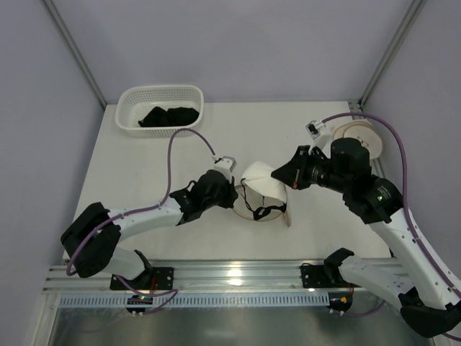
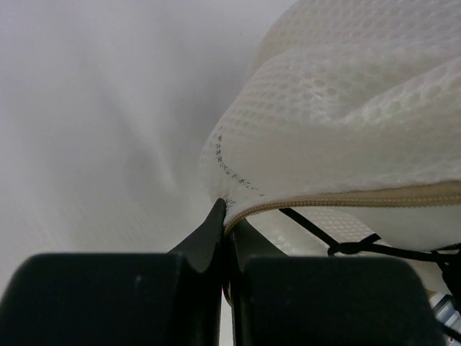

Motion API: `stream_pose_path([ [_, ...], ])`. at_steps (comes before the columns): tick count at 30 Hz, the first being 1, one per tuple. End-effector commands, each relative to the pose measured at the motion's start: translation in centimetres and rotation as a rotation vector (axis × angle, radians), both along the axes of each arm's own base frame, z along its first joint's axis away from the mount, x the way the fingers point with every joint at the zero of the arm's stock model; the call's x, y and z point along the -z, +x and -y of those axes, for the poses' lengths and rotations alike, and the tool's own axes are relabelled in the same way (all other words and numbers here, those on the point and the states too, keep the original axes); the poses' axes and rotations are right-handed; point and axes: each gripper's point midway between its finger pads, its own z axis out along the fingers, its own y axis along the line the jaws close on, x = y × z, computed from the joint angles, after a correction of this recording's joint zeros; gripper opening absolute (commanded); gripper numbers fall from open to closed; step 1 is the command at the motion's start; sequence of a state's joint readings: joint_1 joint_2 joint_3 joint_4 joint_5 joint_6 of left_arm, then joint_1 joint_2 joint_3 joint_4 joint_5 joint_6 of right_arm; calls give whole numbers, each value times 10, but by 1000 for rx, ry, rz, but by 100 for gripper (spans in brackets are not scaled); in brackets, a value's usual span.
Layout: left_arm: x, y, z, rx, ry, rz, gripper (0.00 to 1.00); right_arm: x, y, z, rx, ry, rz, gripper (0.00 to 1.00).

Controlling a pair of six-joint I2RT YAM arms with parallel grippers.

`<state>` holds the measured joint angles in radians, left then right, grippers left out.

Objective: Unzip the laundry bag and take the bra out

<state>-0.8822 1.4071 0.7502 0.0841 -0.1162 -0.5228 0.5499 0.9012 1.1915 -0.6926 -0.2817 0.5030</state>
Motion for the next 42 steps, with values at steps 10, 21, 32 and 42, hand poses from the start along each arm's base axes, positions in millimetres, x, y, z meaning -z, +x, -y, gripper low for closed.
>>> stream_pose_path([
  [10, -3, 12, 8, -27, -3, 3, 0, -134, -73, -26, -431, 381, 293, 3],
  [21, 4, 14, 7, -30, -3, -22, 0, -163, -132, -25, -763, 550, 380, 4],
  [32, 11, 5, 13, -9, -33, -82, 0, -127, -42, 0, -186, 227, 319, 4],
  [42, -11, -3, 8, -22, -62, -98, 0, -1, 42, 86, 471, -173, 55, 4],
])
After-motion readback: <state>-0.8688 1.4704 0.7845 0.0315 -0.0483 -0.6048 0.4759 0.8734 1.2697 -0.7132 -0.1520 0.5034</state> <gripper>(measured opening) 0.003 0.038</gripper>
